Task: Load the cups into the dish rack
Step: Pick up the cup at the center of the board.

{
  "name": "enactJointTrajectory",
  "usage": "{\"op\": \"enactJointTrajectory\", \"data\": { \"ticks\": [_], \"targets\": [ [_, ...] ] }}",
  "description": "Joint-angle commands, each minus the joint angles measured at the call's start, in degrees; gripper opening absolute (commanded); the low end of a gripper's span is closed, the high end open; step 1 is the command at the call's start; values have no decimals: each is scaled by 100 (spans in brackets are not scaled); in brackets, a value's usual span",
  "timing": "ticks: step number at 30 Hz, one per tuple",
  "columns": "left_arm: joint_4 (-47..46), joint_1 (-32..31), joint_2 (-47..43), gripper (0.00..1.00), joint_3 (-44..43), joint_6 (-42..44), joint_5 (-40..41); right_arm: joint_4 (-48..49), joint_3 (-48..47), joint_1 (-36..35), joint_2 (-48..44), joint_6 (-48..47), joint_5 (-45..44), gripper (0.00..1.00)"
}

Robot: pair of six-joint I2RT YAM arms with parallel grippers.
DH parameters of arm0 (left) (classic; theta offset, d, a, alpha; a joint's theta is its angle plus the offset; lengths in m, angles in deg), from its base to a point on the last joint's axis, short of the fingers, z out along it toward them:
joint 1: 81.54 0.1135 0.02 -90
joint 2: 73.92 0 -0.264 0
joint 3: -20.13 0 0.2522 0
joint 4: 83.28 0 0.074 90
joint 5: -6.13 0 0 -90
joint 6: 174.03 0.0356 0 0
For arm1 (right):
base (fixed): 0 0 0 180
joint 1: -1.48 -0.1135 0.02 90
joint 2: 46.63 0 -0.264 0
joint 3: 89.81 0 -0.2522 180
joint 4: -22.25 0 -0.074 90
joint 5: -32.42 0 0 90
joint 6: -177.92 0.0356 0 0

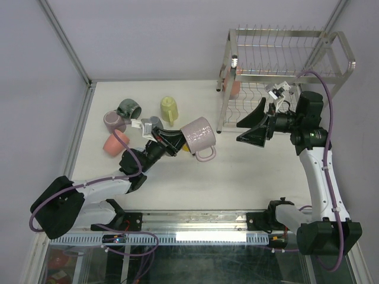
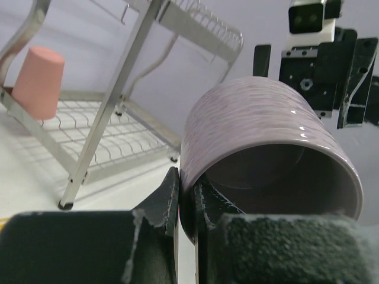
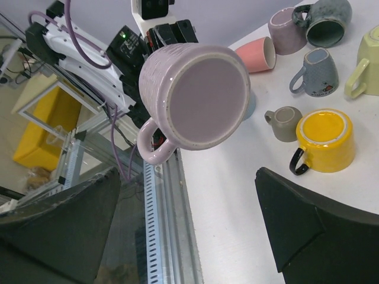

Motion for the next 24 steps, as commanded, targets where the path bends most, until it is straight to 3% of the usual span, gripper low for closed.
{"op": "enactJointTrajectory", "data": {
  "ticks": [1,7,12,16,19,24],
  "targets": [
    [-2285,9,261,0,-403,-439,601,1136,-236,14,1,1628,105,99],
    [-2838,0,922,0,-977,-619,771,1774,-25,-272,-10,2755,1,98],
    [-3231,-23,1485,0,-1542,-738,845,2203,148,-546,-48,3659,-625,96],
    [-3322,-144,1886,0,-1892,-668,962,2686,255,-729,1,3781,-668,96],
    [-3399,-294,2090,0,-2078,-445,1092,2880,338,-897,41,4456,-964,94],
    [-3592,-679,2339,0,-2251,277,1483,3186,505,-1065,109,4456,-964,94]
  ]
}}
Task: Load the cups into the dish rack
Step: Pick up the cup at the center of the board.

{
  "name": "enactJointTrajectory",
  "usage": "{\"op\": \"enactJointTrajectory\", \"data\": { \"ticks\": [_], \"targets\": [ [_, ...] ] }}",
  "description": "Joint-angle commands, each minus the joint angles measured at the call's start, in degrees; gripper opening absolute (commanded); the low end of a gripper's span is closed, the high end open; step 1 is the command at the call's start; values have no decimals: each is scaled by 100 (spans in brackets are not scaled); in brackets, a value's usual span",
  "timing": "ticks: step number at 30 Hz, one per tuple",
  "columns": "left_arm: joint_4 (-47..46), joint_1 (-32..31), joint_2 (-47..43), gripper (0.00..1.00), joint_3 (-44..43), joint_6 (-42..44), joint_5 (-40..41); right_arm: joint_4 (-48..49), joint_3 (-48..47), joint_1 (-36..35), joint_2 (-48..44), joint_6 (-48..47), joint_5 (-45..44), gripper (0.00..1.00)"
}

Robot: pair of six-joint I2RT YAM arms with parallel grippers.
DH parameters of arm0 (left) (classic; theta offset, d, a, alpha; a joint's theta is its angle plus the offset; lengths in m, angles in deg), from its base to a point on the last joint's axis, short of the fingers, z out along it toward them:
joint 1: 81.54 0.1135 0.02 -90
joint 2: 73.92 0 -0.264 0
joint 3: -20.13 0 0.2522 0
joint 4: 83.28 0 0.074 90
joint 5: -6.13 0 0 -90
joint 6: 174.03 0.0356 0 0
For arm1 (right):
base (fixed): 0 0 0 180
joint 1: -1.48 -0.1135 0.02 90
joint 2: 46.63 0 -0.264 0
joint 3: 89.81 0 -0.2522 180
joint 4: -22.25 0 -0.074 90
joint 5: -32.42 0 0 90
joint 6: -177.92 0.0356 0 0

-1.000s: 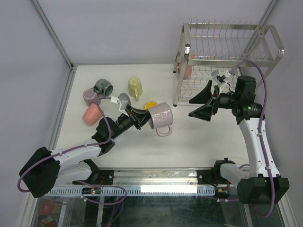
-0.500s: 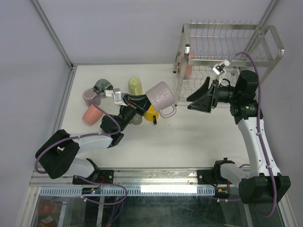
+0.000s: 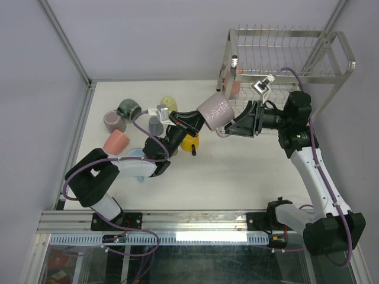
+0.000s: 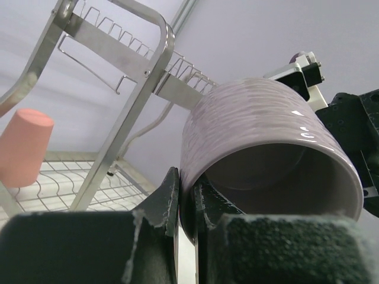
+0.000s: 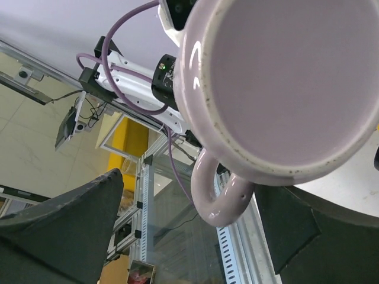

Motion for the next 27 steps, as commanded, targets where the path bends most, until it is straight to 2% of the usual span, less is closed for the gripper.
{"op": "enactJointTrajectory", "data": {
  "ticks": [1,5,6,7,12,14,15,18,22,25,27],
  "targets": [
    [-1935,-300,9,0,-501,510,427,721,134,-149,27,393,-166,94],
    [-1934,-374,135,0,-643,731,451,786,280,-216,46,393,-166,94],
    [-1937,-392,163,0,-661,771,427,818,307,-223,38,1442,-505,81],
    [-1933,-400,182,0,-678,815,410,873,345,-219,38,1734,-584,74],
    [-1935,-420,269,0,-727,935,251,1464,638,-219,-10,2355,-528,60],
    [-1938,-421,290,0,-723,937,206,1664,751,-219,-30,2449,-528,58],
    [-1940,-420,294,0,-719,937,194,1718,781,-217,-40,2520,-522,50],
    [-1937,-422,280,0,-682,936,169,1871,862,-204,-66,2598,-520,39],
    [-1935,-420,245,0,-626,950,119,2252,1006,-168,-76,2817,-524,0],
    [-1934,-420,205,0,-570,950,97,2455,1095,-144,-85,2879,-513,0],
    [-1938,-422,160,11,-511,933,111,2528,1126,-104,-101,2870,-495,0]
  ]
}}
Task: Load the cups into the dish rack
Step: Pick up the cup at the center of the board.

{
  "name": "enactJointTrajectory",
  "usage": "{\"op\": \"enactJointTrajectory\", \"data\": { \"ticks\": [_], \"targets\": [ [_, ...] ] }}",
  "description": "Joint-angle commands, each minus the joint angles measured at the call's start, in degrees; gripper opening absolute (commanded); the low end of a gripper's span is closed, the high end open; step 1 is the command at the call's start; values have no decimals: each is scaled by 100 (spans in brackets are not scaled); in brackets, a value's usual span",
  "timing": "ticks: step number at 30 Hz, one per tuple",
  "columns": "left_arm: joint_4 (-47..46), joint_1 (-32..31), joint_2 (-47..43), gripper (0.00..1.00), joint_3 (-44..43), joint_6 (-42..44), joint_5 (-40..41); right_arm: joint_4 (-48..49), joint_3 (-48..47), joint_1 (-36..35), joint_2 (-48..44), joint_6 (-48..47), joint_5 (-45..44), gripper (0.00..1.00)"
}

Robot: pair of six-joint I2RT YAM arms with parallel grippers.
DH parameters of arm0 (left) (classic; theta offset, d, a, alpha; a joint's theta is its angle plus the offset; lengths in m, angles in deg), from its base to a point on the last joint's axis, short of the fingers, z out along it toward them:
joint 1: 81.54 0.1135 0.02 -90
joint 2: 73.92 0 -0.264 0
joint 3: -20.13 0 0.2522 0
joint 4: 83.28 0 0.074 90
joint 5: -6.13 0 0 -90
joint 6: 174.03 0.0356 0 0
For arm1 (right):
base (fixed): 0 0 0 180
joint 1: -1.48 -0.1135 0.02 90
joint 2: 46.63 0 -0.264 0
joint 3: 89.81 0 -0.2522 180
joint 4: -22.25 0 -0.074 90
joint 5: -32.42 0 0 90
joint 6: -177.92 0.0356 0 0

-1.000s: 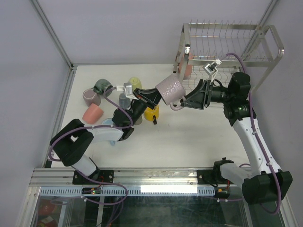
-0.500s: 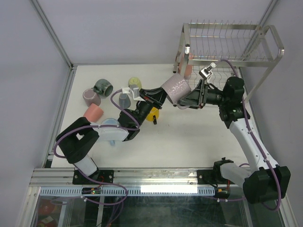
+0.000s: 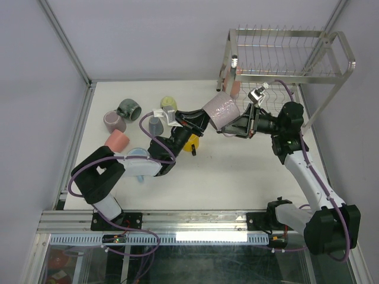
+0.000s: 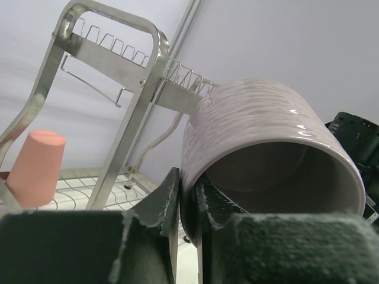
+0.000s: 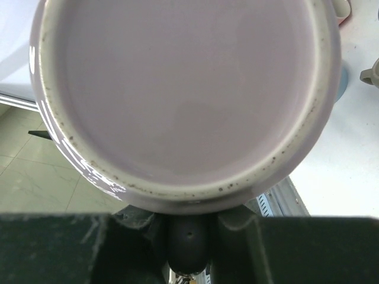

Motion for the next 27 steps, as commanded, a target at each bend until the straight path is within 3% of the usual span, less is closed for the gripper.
{"op": "enactJointTrajectory", "data": {
  "ticks": [1,4,7,11,14,21,22,23,27],
  "targets": [
    [-1723,-97,-241,18,-95,-14,-252,711,-18,64,-159,252,58,0],
    [-1722,-101,-327,38,63,-44,-185,763,-5,148,-197,53,110,0],
    [-1718,-101,-461,49,332,-59,-151,753,24,251,-252,-259,164,0],
    [-1715,-96,-719,58,831,-105,-202,664,41,396,-329,-760,253,0],
    [-1722,-96,-944,62,1281,-113,-306,6,-88,450,-389,-1492,334,0],
    [-1507,-89,-1683,77,2282,281,-477,-1644,-342,537,-502,-1492,334,0],
    [-1378,-95,-1808,81,2401,381,-519,-1848,-367,558,-516,-3812,484,0],
    [-1099,-84,-1979,84,2466,446,-541,-2094,-408,574,-524,-4675,504,0],
    [290,-34,-2614,94,2485,580,-766,-3474,-607,600,-602,-6392,232,0]
  ]
}}
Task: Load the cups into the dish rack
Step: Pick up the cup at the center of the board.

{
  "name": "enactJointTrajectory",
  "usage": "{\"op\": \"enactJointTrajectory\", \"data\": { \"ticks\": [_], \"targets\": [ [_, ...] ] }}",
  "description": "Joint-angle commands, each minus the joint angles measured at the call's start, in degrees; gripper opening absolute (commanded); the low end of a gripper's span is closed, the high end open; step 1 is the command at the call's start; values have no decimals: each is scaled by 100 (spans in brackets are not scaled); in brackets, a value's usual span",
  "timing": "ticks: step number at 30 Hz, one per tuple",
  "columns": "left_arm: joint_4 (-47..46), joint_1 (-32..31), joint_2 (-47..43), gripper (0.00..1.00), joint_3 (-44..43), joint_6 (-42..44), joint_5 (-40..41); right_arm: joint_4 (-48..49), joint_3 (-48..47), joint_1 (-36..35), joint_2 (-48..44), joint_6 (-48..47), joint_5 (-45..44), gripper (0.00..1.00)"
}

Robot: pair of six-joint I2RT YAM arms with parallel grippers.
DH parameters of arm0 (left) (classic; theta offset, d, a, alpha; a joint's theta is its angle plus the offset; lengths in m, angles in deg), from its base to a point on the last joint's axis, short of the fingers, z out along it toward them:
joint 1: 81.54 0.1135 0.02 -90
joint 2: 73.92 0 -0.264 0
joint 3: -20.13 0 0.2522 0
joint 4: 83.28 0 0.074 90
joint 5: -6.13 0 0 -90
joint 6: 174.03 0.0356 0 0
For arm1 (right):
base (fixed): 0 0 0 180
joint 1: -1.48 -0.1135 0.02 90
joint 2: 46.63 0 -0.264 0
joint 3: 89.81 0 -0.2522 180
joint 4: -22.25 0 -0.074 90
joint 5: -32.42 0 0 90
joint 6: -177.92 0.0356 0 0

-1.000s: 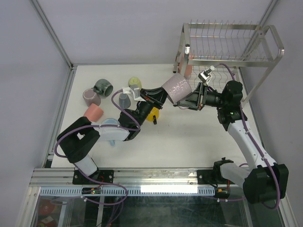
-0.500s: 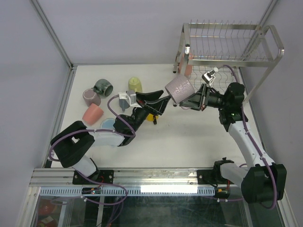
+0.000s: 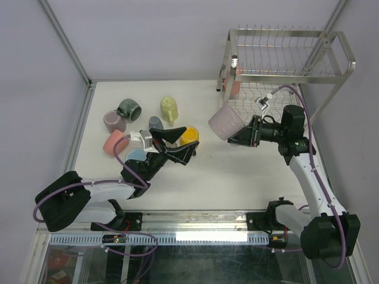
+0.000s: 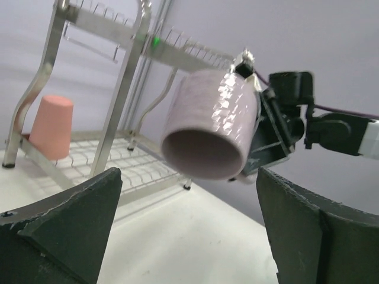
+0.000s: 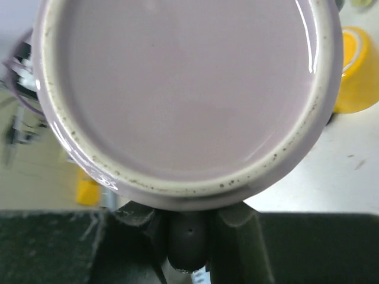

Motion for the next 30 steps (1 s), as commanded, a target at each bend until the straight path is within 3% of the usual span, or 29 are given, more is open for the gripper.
{"op": "enactJointTrajectory", "data": {
  "ticks": [1,8,20,26,30],
  "targets": [
    [657,43,-795,94,-52,336,-428,-1321,-664,51,-369,-3050,-34,0],
    [1612,43,-1634,96,181,487,-623,-2283,-674,185,-503,-4521,-596,0],
    [1845,48,-2126,99,638,193,-728,-3048,-689,690,-578,-6161,-1493,0],
    [1892,50,-2332,99,809,138,-659,-2965,-580,991,-527,-6763,-1992,0],
    [1908,47,-2400,99,874,103,-636,-2413,-368,1172,-460,-6874,-2449,0]
  ]
}}
